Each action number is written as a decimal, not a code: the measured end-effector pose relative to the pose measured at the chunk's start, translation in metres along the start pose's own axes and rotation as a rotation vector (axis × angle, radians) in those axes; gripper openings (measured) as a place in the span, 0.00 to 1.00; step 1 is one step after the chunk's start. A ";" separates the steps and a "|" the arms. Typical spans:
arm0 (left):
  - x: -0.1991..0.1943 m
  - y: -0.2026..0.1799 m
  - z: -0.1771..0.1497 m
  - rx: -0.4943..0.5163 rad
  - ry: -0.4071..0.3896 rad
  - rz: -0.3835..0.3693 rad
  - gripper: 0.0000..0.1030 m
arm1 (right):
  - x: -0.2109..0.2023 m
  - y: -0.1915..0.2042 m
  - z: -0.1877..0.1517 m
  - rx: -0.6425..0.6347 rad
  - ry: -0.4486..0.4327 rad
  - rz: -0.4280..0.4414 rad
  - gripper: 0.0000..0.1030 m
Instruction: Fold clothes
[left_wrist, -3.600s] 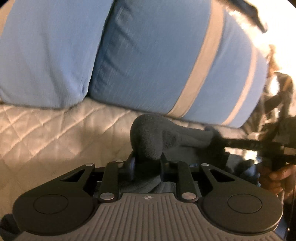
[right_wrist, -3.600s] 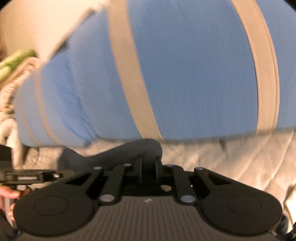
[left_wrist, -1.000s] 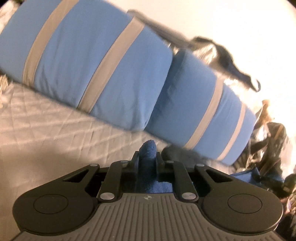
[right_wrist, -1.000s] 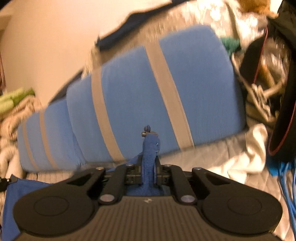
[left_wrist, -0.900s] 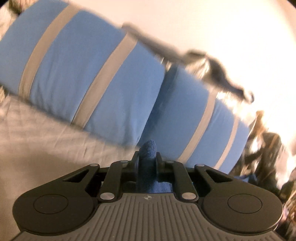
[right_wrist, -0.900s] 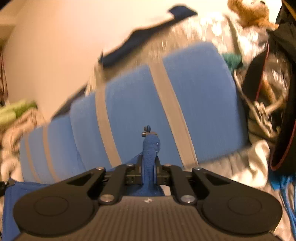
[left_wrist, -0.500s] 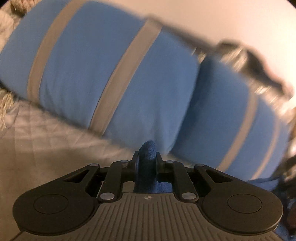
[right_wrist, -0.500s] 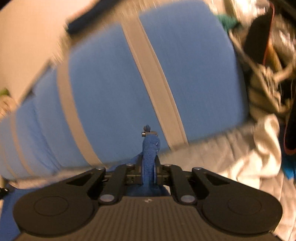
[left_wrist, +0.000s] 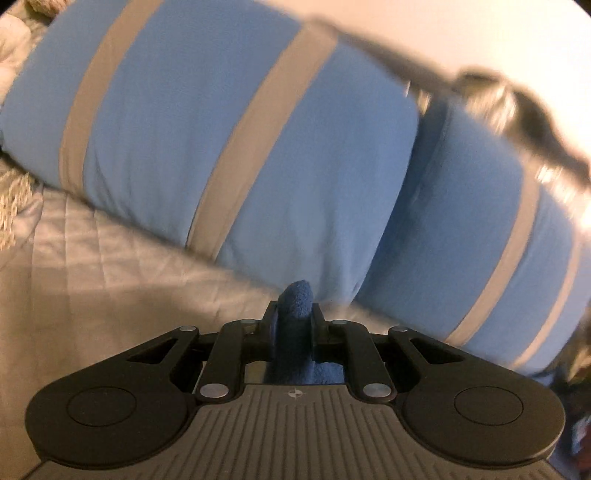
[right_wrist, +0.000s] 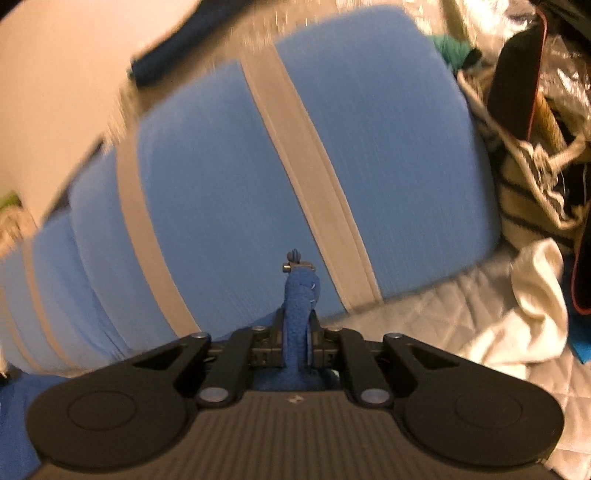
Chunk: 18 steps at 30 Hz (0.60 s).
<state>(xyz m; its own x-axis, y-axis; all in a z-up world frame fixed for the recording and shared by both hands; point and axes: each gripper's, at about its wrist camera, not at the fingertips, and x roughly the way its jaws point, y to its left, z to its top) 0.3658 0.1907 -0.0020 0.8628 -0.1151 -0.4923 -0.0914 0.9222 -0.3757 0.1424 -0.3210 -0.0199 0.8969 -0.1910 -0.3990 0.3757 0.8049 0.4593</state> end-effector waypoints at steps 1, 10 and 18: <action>-0.006 0.001 0.005 -0.019 -0.025 -0.018 0.15 | -0.001 0.001 0.004 0.004 -0.015 0.009 0.09; 0.025 -0.008 0.003 0.024 -0.007 0.087 0.15 | 0.046 -0.002 -0.015 -0.031 0.102 -0.110 0.11; 0.061 0.009 -0.013 -0.009 0.148 0.167 0.31 | 0.028 -0.007 -0.009 0.032 0.082 -0.144 0.99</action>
<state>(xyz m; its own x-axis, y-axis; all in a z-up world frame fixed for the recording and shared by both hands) 0.4116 0.1872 -0.0456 0.7529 -0.0150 -0.6579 -0.2313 0.9299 -0.2859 0.1625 -0.3269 -0.0412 0.8116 -0.2558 -0.5253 0.5075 0.7541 0.4168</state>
